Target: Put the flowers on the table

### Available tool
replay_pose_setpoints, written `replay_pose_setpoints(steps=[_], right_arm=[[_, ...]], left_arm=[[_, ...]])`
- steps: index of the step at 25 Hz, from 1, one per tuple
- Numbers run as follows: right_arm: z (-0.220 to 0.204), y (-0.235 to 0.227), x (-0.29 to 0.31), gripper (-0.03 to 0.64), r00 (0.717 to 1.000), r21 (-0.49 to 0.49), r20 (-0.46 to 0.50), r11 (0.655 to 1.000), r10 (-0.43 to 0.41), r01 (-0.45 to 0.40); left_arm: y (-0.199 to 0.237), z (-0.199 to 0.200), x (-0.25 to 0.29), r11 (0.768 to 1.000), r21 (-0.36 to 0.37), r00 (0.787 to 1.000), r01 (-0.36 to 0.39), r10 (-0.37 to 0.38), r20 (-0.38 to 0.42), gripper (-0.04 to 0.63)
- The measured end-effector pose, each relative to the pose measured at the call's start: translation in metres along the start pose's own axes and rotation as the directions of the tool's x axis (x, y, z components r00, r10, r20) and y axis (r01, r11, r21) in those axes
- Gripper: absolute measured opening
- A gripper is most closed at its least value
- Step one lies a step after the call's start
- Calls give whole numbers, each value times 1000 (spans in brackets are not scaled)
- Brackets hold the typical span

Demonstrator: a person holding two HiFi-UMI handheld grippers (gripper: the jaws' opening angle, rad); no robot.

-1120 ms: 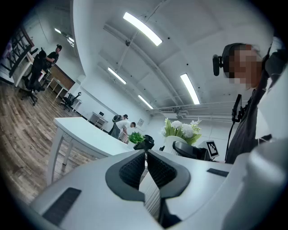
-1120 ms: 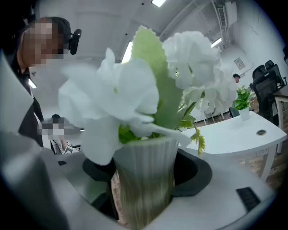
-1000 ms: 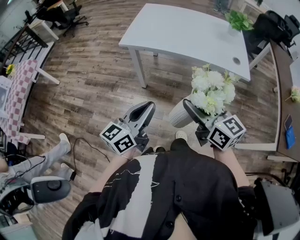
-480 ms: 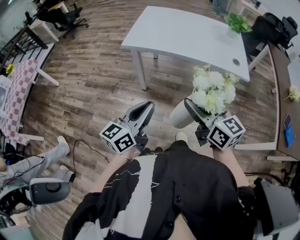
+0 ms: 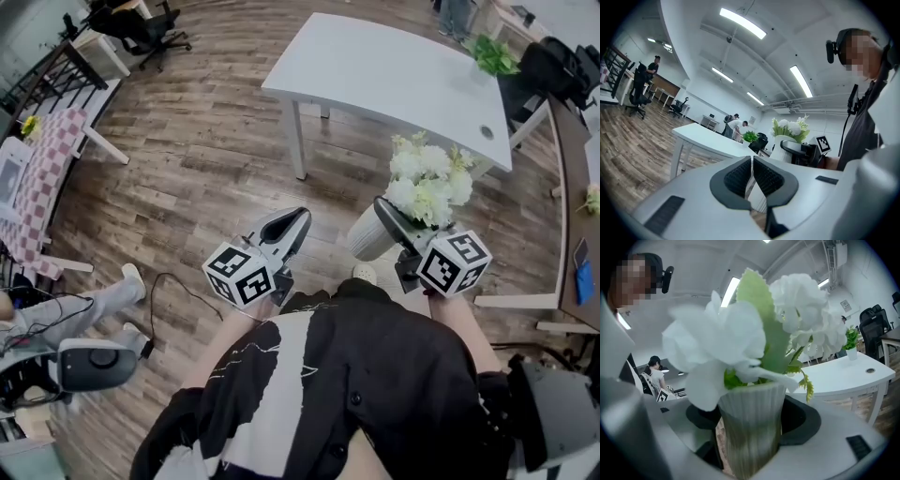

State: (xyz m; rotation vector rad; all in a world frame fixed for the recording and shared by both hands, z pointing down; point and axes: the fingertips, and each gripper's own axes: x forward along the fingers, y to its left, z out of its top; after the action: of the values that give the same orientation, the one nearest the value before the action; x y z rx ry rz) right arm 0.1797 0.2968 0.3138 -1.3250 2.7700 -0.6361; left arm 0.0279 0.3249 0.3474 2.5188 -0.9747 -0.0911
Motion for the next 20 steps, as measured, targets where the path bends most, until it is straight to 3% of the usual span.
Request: replay_pose_setpoints(steps=[5,20], right_arm=[[-3,6,19,357,1000,12,-8,1000,18,-17],[4,0,63,357,997,-4,-48,998,62,-63]], left_arm=[[12,-7,-6,1000,-13,1000,-8,7,-27,28],[41,5,8,998,-40,999,-48,48,-5,28]])
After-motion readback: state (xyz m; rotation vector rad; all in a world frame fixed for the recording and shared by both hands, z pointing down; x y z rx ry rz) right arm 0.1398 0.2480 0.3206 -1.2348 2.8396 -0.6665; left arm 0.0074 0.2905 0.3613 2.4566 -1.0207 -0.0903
